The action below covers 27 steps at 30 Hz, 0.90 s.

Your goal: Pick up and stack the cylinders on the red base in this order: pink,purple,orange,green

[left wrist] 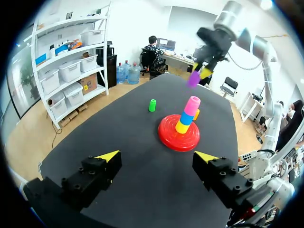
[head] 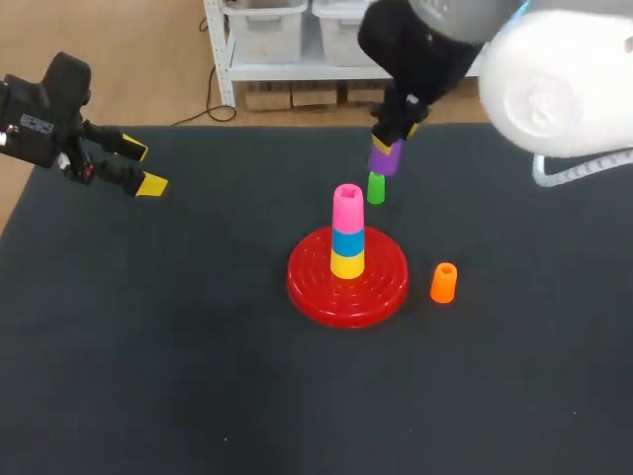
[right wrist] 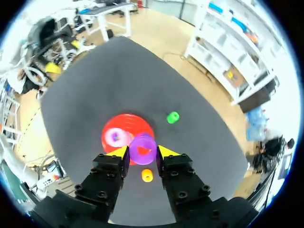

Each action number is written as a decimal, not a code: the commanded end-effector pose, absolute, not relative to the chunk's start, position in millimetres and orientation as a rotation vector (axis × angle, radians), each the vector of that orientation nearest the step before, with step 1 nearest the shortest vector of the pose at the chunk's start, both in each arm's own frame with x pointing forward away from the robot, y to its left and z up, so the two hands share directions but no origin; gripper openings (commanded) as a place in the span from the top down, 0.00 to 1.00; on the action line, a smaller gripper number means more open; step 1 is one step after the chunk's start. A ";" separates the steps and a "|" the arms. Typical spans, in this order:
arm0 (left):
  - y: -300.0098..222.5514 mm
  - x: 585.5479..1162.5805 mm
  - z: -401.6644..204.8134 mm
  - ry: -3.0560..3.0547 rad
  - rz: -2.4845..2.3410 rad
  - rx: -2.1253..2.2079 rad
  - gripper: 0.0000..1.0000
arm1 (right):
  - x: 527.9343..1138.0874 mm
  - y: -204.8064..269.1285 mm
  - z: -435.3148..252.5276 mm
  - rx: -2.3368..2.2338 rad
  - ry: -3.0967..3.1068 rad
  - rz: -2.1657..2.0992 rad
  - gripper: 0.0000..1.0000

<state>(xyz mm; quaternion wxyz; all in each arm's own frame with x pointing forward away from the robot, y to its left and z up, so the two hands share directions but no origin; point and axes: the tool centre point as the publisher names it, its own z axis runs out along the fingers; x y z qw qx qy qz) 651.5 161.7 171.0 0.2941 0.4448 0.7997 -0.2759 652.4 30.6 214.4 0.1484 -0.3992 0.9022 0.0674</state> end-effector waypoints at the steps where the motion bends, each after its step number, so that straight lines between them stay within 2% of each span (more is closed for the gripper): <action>1: 162.6 652.3 169.9 2.124 -0.738 1.186 0.00 | 627.7 33.3 248.8 -1.198 2.531 0.221 1.00; 17: 162.6 652.3 169.9 2.124 -0.738 1.186 0.00 | 622.2 64.8 215.1 -1.441 2.539 0.112 1.00; 27: 162.6 652.3 169.9 2.124 -0.738 1.186 0.00 | 627.0 65.8 202.3 -1.467 2.569 0.086 1.00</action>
